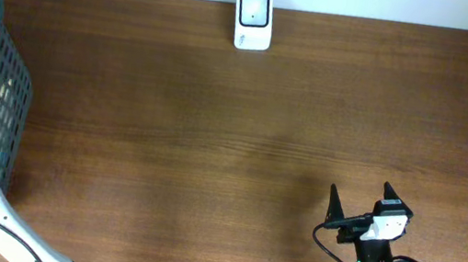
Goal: Scan the item barcode
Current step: 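Lift the white tube out and place it on the table center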
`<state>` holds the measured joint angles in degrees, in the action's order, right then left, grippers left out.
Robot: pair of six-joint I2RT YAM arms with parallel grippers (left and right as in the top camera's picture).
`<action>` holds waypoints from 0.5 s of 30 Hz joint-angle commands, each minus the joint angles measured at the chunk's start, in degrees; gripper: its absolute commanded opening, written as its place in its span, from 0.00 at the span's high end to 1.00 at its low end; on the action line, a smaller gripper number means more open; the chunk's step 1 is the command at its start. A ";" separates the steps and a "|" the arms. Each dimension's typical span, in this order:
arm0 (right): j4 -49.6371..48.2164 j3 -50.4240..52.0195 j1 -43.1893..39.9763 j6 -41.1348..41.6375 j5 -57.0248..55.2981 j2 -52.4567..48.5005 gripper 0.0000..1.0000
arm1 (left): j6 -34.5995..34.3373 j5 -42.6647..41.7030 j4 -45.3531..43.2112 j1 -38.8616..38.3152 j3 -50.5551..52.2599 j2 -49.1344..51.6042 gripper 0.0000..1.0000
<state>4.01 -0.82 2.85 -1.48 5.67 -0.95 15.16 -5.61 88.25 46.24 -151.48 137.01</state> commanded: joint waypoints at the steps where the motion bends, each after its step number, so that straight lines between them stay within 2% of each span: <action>1: 0.04 0.50 -0.26 0.20 -0.09 0.22 0.01 | -1.81 -2.34 4.90 -0.11 -16.48 -2.78 1.00; 4: 0.04 0.50 -0.26 0.20 -0.09 0.22 0.01 | -2.14 -7.87 8.46 -0.11 -25.51 -2.80 1.00; 5: 0.04 0.50 -0.26 0.20 -0.09 0.22 0.01 | -2.12 -11.80 8.46 -0.31 -27.21 -3.65 1.00; 7: 0.04 0.50 -0.26 0.22 -0.09 0.22 0.01 | -2.27 -13.09 8.46 -1.46 -28.00 -6.40 1.00; 11: 0.04 0.50 -0.26 0.22 -0.09 0.22 0.01 | -3.21 -13.11 8.46 -9.25 -27.98 -16.96 1.00; 15: 0.04 0.50 -0.26 0.20 -0.09 0.22 0.01 | -7.02 -13.11 8.48 -22.21 -25.05 -18.97 1.00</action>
<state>4.03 -0.82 2.85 -1.54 5.67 -0.95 11.64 -17.32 97.01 30.63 -178.54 118.63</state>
